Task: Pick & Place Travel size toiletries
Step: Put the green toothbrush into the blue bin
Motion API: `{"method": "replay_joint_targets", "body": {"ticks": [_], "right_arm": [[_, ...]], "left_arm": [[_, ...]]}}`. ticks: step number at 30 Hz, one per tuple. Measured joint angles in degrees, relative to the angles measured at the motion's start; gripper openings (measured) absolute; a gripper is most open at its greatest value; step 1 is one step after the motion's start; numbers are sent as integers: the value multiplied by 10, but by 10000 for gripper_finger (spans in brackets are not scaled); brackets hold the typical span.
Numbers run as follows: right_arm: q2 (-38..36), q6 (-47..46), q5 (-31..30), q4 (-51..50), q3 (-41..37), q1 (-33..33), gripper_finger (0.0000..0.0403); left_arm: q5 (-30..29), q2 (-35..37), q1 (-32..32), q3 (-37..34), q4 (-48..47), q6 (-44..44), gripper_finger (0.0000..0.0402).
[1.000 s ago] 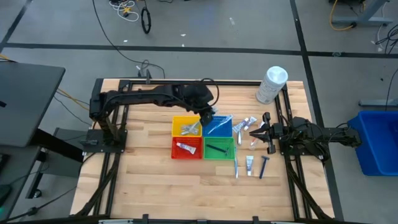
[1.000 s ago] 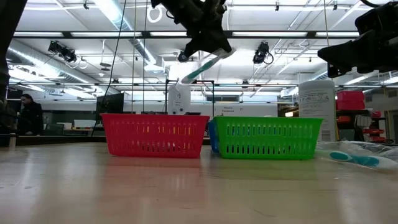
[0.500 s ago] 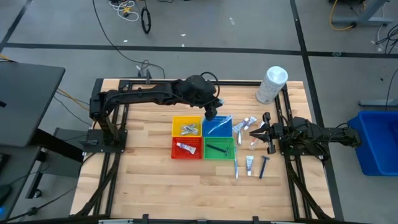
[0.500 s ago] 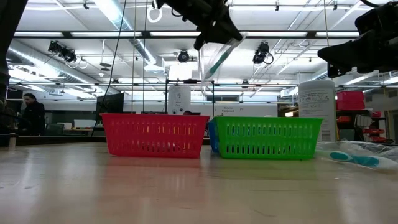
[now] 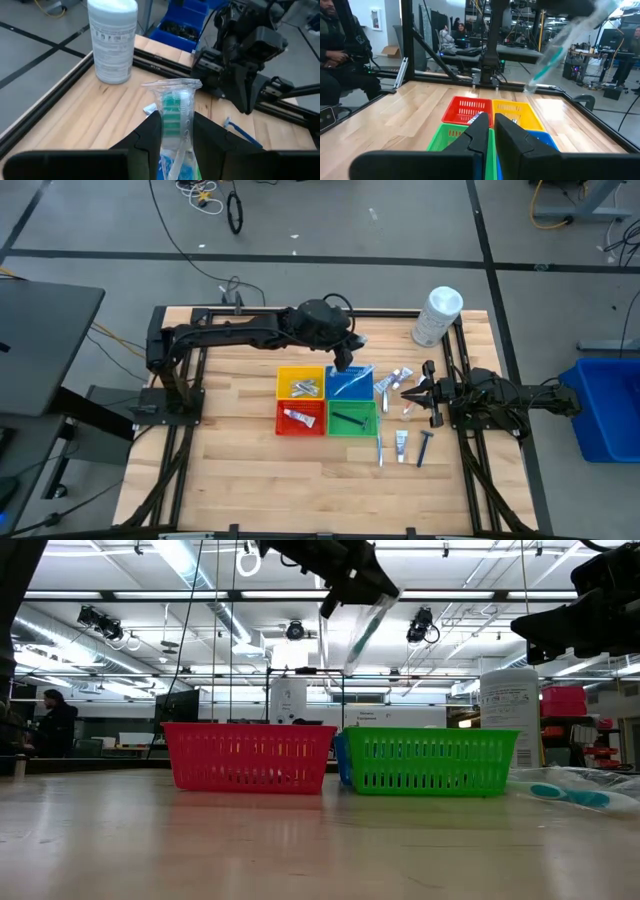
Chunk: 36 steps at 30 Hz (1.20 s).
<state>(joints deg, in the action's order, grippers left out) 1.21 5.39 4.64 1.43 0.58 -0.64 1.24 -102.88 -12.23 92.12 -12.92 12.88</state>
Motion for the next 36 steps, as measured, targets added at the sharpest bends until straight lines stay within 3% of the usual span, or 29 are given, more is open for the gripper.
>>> {"method": "replay_joint_targets", "body": {"ticks": [13,36], "right_arm": [[0,0,1,0,0,0,40],[0,0,0,0,0,0,40]], "left_arm": [[31,-69,-7,-17,43,18,100],[70,-99,-27,-17,63,44,100]]}}
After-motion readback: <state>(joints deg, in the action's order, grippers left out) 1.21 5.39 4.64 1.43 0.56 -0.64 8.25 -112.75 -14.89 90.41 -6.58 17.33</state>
